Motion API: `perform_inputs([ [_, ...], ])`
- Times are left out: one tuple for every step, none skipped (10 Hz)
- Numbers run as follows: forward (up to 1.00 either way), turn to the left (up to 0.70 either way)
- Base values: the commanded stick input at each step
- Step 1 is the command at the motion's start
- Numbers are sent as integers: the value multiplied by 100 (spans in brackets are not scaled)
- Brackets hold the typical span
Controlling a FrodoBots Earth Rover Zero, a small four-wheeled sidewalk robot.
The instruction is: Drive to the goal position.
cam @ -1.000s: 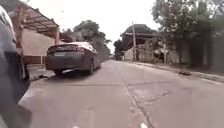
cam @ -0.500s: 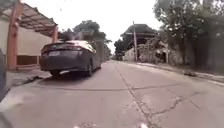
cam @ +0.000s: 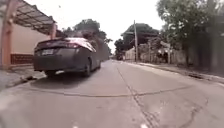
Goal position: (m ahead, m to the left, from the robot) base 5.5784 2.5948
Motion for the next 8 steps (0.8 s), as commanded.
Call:
perform_inputs([
  [70,0],
  [70,0],
  [70,0],
  [70,0],
  [70,0],
  [70,0],
  [70,0],
  [70,0],
])
